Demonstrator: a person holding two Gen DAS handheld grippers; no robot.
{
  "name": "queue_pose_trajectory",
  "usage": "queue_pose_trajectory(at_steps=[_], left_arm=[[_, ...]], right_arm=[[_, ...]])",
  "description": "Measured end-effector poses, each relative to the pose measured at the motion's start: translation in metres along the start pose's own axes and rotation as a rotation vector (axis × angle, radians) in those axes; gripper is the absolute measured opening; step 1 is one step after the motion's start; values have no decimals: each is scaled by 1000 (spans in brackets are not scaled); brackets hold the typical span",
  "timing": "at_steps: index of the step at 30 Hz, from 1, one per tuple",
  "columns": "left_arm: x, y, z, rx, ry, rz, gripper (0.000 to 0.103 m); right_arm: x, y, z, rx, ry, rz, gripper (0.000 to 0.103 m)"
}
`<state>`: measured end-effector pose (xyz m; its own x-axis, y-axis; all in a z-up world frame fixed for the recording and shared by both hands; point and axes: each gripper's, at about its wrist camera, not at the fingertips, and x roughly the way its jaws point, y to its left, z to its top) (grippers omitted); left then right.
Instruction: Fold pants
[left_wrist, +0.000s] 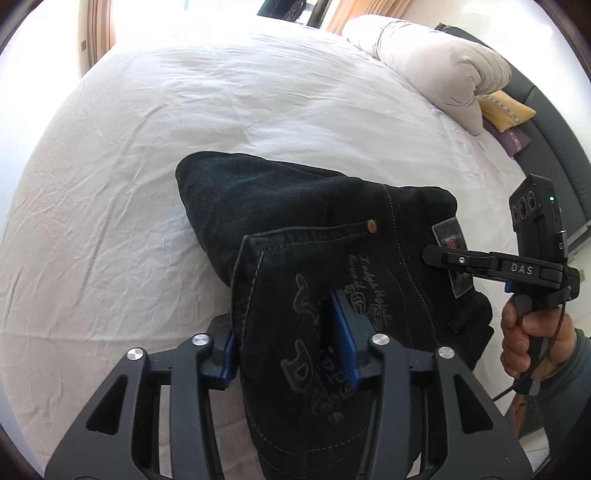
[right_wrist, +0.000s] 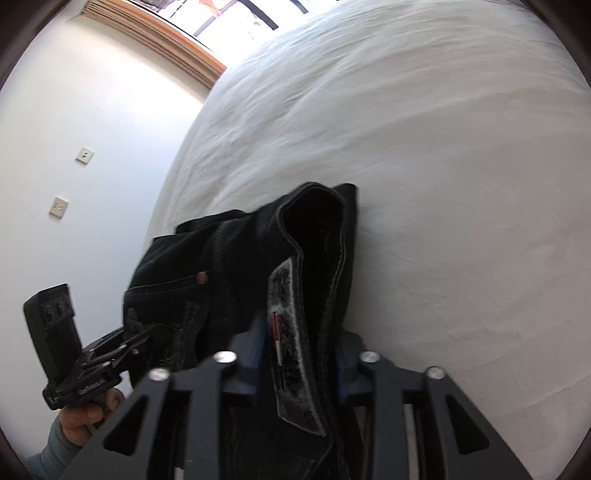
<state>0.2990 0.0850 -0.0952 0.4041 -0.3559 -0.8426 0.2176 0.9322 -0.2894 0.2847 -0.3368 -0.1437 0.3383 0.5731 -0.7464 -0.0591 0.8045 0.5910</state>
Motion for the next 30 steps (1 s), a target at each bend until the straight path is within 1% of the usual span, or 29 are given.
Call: queue_pose_trajectory(at_steps=[2,3,4,5,6,7,9,10,11,12,13,14,16,18,19,20,23,24,26,27,28,29,30], left_arm=[[-4,-7,1,8,-7,24,49],[-5,-12,3,11,-13,41,53],[-10,-14,2,13,-23,59,54],[-17,-15,0,16,-39,77,60],[-27,-16,0,18,-71,95,70],[-36,-18,-1,19,-101,105,76],[-57,-28,-2,41,-158,138,99],[-67,-32,-5,61,-178,163,103],[-81,-40,-10,87,-212,198,103],[-92,-42,-13,97,-231,212,103],[-107,-48,-19,105,-267,237,103],[-117,-56,-23,111,-294,255,103],[-145,-73,-35,123,-370,300,103],[-179,-90,-53,141,-464,354,103],[-198,-100,-64,148,-514,377,103],[-210,-110,-73,151,-554,392,103],[-259,-133,-101,136,-690,445,103],[-274,-140,-110,134,-724,446,103],[-295,-151,-121,149,-734,451,103],[-304,-154,-125,159,-728,435,103],[-311,-156,-126,154,-713,405,103],[-315,-156,-127,142,-698,391,103],[-319,-157,-128,121,-681,394,103]], right_arm=[[-2,-1,-1,18,-5,15,43],[-5,0,-1,18,-8,9,46],[-8,3,-2,11,-13,-3,50],[-12,6,-4,-1,-23,-16,55],[-17,10,-8,-15,-34,-25,56],[-24,14,-12,-34,-49,-38,60],[-38,24,-21,-75,-84,-80,63],[-47,30,-27,-95,-104,-97,65],[-57,37,-34,-116,-127,-111,67],[-67,44,-39,-135,-152,-124,69],[-78,53,-47,-158,-186,-143,76],[-91,63,-55,-183,-229,-163,81],[-113,83,-71,-227,-314,-187,87],[-139,104,-89,-270,-410,-207,93],[-152,115,-100,-292,-462,-215,99],[-167,127,-110,-317,-520,-220,103],[-208,157,-144,-376,-687,-215,103],[-219,166,-152,-394,-732,-219,103],[-243,185,-171,-427,-821,-229,103],[-253,193,-179,-438,-860,-238,103],[-264,202,-188,-450,-898,-248,103],[-272,210,-194,-461,-925,-258,103],[-278,217,-199,-475,-939,-265,103]])
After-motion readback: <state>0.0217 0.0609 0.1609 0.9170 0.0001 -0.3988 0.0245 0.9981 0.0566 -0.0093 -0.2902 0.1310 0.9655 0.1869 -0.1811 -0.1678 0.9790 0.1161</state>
